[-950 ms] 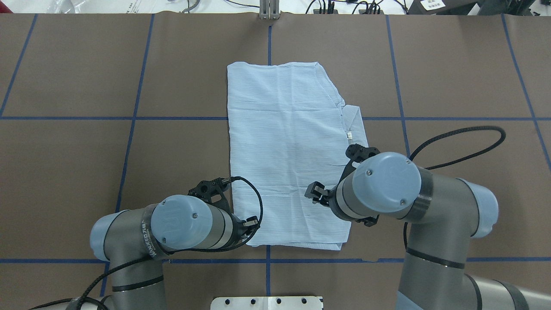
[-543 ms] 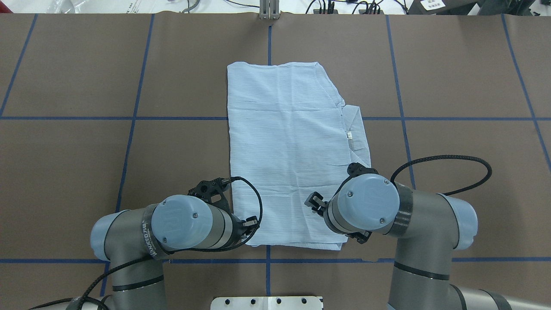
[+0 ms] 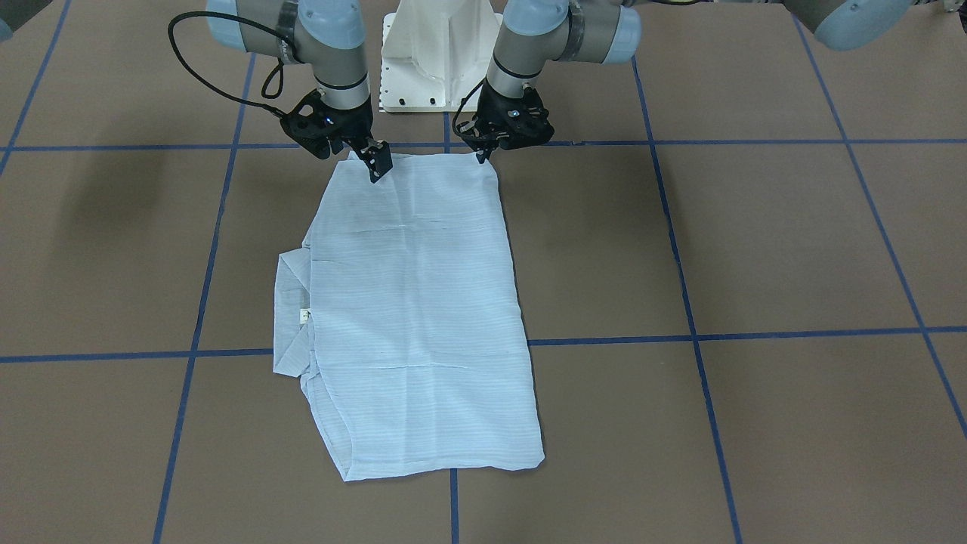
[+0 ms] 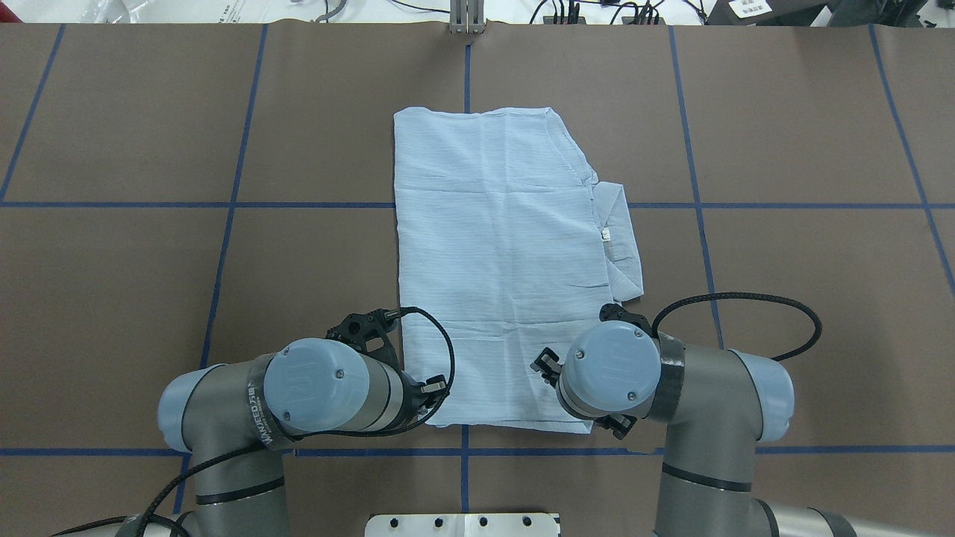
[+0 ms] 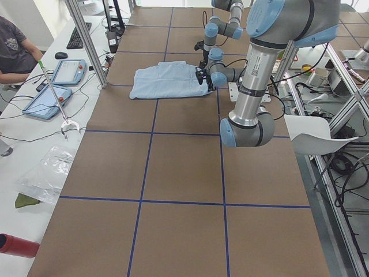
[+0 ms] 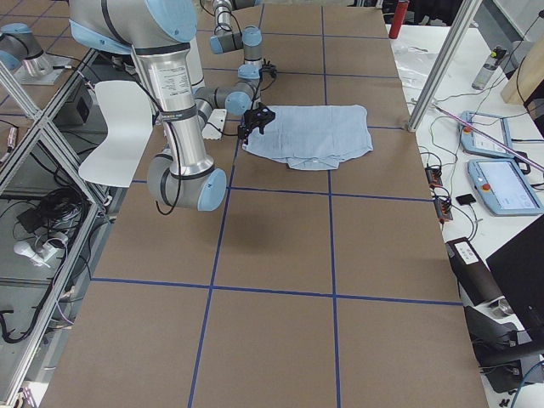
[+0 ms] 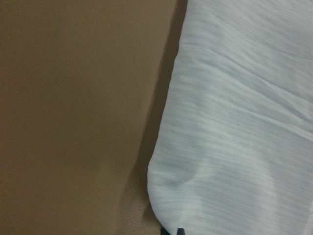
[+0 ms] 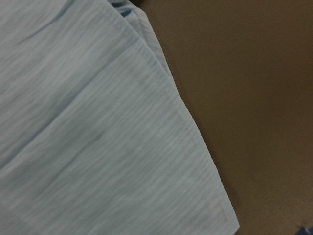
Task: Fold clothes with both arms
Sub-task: 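Move the right gripper to the shirt's near corner beside the left gripper, then close the right gripper on its near corner while the left gripper holds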
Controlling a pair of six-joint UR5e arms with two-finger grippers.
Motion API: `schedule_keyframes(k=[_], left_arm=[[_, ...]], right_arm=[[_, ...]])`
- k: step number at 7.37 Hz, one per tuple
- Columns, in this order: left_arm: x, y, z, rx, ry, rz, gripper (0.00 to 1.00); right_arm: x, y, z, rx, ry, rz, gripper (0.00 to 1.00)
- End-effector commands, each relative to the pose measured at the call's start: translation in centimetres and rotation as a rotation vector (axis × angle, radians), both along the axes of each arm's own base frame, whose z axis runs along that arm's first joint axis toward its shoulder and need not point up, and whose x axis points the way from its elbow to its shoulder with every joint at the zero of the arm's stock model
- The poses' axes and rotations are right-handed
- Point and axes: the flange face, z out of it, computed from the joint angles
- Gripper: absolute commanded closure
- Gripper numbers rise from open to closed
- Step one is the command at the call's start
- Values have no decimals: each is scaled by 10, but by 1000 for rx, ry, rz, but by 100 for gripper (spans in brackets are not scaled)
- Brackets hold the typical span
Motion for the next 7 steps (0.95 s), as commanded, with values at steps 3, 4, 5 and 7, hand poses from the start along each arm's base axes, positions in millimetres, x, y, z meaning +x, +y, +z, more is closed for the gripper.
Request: schedule_keyframes(k=[3, 4, 5, 7], left_arm=[[1, 0, 2, -2, -4, 0, 100], [1, 0, 1, -2, -2, 0, 100], [1, 0, 3, -2, -5, 0, 100], [1, 1, 3, -4, -5, 0, 100]], right_arm=[[-13, 16, 6, -6, 13, -32, 0], [-14, 17, 6, -7, 13, -36, 0], [-14, 19, 9, -4, 19, -45, 0], [-14, 20, 11, 0, 22, -50, 0]])
